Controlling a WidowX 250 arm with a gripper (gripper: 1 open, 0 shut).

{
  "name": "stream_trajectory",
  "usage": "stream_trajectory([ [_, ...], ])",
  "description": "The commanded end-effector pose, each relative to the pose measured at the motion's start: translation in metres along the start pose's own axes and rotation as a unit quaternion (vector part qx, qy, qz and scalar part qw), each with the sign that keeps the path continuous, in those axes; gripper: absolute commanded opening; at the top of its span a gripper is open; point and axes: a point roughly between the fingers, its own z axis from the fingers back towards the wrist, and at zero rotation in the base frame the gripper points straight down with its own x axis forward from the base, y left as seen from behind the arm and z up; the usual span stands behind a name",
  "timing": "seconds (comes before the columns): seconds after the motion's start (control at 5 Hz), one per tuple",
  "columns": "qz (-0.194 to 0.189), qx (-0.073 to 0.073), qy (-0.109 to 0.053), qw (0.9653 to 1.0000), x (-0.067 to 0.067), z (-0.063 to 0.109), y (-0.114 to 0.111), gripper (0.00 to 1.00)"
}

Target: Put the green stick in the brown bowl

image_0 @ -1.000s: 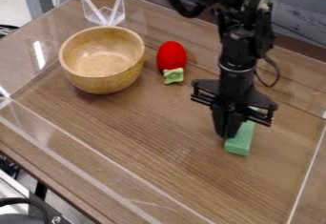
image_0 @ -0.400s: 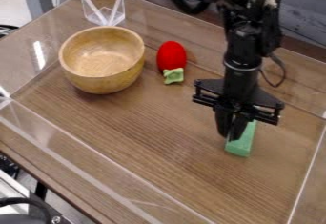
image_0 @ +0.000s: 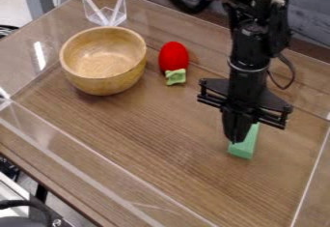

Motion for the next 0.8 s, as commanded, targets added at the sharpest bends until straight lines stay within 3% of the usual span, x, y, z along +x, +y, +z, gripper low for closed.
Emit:
stream_trajectory([
  [0.0, -0.001, -0.013, -0.035, 0.9993, 0.016, 0.037, 0.003, 0.0],
  [0.4, 0.065, -0.028, -0.077, 0.9945, 0.019, 0.114, 0.032, 0.0],
  [0.6, 0.031, -0.026, -0.069, 0.9968, 0.009, 0.104, 0.026, 1.0],
])
